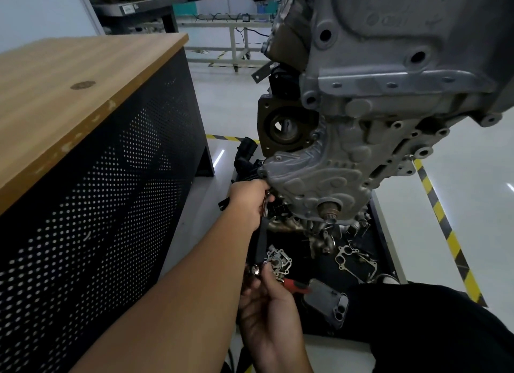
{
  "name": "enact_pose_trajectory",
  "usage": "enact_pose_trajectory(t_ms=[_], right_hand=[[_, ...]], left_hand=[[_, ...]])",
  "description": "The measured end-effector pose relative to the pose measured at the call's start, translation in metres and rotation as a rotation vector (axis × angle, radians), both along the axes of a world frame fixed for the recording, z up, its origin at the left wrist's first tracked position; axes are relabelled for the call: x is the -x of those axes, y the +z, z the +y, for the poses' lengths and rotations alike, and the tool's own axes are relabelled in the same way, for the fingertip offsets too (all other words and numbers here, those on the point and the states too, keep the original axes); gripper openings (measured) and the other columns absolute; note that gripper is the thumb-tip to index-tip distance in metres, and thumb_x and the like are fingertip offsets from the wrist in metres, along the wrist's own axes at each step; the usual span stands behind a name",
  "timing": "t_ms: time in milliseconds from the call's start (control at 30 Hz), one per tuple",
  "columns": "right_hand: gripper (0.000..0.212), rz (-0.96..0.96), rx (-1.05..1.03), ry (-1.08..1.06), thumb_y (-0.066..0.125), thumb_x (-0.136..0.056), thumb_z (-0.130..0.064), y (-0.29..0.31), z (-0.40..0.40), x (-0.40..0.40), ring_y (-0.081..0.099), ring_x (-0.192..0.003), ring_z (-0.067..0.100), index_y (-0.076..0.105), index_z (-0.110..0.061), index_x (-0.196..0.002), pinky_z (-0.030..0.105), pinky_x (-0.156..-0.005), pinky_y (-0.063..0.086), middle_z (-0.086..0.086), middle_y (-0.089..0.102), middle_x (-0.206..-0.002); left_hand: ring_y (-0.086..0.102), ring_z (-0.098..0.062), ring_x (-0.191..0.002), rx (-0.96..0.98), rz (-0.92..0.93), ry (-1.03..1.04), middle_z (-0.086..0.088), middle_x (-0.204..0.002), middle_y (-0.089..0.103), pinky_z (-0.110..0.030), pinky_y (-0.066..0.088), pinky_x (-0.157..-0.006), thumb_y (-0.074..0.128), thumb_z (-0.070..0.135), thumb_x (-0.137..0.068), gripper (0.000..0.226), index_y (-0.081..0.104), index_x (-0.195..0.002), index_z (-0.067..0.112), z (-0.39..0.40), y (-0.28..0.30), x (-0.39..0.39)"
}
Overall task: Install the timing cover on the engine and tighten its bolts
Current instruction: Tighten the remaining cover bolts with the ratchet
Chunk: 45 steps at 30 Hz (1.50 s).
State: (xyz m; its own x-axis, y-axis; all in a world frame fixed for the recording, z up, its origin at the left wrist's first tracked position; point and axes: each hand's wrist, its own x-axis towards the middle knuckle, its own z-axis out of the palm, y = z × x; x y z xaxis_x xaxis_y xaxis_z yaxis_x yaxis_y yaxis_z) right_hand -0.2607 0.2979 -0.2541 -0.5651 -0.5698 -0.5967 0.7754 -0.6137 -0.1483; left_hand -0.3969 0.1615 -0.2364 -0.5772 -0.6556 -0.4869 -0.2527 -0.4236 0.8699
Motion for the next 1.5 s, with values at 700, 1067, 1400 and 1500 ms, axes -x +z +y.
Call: enact_pose_trajectory(t_ms=[700, 1067, 1400, 1500], right_hand=[[0.024, -0.192, 0.233, -0.015, 0.062, -0.082, -0.004, 0.008, 0.017, 0.013, 0.059, -0.043, 0.014, 0.058, 0.006, -0.104, 0.023, -0.042, 0.054, 0.035, 0.064, -0.088], [0.010, 0.483, -0.684, -0.052, 0.072, -0.092, -0.001, -0.014, 0.008, 0.008, 0.067, -0.058, 0.016, 0.062, -0.004, -0.090, 0.037, -0.059, 0.059, 0.002, 0.069, -0.067], [0.017, 0.584, -0.789, -0.007, 0.074, -0.091, -0.033, -0.008, 0.007, 0.030, 0.059, -0.046, 0.027, 0.066, -0.020, -0.087, 0.031, -0.045, 0.046, 0.007, 0.065, -0.064], [0.020, 0.601, -0.772, 0.058, 0.067, -0.095, -0.032, 0.000, 0.006, 0.034, 0.055, -0.051, 0.027, 0.066, -0.015, -0.084, 0.031, -0.048, 0.043, 0.014, 0.061, -0.068]], left_hand=[[0.042, -0.002, -0.024, 0.013, -0.009, 0.045, -0.009, -0.069, 0.068, -0.009, 0.025, -0.029, 0.060, -0.001, -0.091, 0.008, 0.065, -0.091, 0.004, -0.001, -0.002, 0.006], [0.028, -0.007, -0.033, 0.000, -0.059, -0.128, -0.009, -0.061, 0.069, -0.017, 0.019, -0.032, 0.064, 0.014, -0.094, 0.009, 0.065, -0.092, 0.005, -0.011, -0.005, -0.004], [0.032, -0.007, -0.029, 0.124, -0.147, -0.303, -0.006, -0.069, 0.074, -0.014, 0.019, -0.033, 0.056, 0.032, -0.102, 0.033, 0.068, -0.081, 0.010, 0.008, -0.012, -0.051], [0.035, -0.011, -0.029, 0.158, -0.139, -0.308, -0.013, -0.073, 0.073, -0.015, 0.022, -0.033, 0.056, 0.028, -0.101, 0.029, 0.066, -0.087, 0.004, 0.008, -0.009, -0.058]])
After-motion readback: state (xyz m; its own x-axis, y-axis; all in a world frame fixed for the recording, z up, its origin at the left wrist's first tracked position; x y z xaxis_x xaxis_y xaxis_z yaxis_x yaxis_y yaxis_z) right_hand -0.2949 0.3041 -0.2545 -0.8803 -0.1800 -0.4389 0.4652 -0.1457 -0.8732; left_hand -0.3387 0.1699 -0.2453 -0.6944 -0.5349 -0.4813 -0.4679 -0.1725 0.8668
